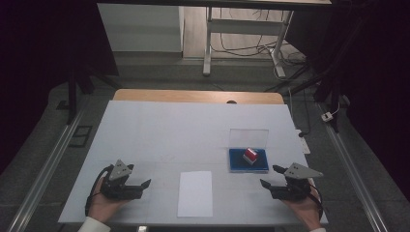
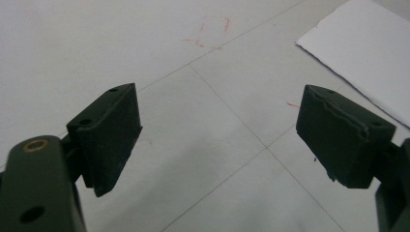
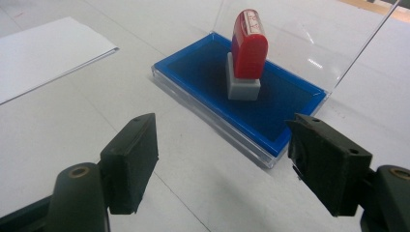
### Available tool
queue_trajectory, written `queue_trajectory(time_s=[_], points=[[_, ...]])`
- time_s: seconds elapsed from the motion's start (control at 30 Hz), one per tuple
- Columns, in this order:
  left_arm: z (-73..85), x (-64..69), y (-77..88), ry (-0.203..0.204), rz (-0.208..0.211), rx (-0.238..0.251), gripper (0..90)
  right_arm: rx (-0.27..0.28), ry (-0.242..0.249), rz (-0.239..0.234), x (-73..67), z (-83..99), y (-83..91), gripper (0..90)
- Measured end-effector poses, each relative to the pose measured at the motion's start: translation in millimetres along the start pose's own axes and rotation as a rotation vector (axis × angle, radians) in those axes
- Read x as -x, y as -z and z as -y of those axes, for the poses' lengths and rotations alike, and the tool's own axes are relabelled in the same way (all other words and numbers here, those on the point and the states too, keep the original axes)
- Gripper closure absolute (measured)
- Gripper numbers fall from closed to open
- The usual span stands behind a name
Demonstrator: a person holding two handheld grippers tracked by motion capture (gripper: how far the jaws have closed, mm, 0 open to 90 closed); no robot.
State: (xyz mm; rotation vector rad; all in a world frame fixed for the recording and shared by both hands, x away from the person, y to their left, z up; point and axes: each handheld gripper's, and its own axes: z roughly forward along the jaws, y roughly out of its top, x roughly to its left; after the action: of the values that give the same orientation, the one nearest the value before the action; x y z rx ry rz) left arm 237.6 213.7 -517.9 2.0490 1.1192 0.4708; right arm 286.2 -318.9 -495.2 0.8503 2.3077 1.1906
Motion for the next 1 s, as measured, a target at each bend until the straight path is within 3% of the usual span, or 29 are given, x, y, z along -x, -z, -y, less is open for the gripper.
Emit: queue_trajectory(time_s=[0.47,1.0], points=[[-0.1,-1.1,-0.7,0.007,0.007,-0.012,16.6,0.019,0.011,-0.003,-4.6,-13.1,3.7,23.3],[0.8,-1.6,-3.0,0.004,0.015,-0.03,16.7,-0.027,0.004,-0.028,5.2,-55.0,-7.1,23.4]])
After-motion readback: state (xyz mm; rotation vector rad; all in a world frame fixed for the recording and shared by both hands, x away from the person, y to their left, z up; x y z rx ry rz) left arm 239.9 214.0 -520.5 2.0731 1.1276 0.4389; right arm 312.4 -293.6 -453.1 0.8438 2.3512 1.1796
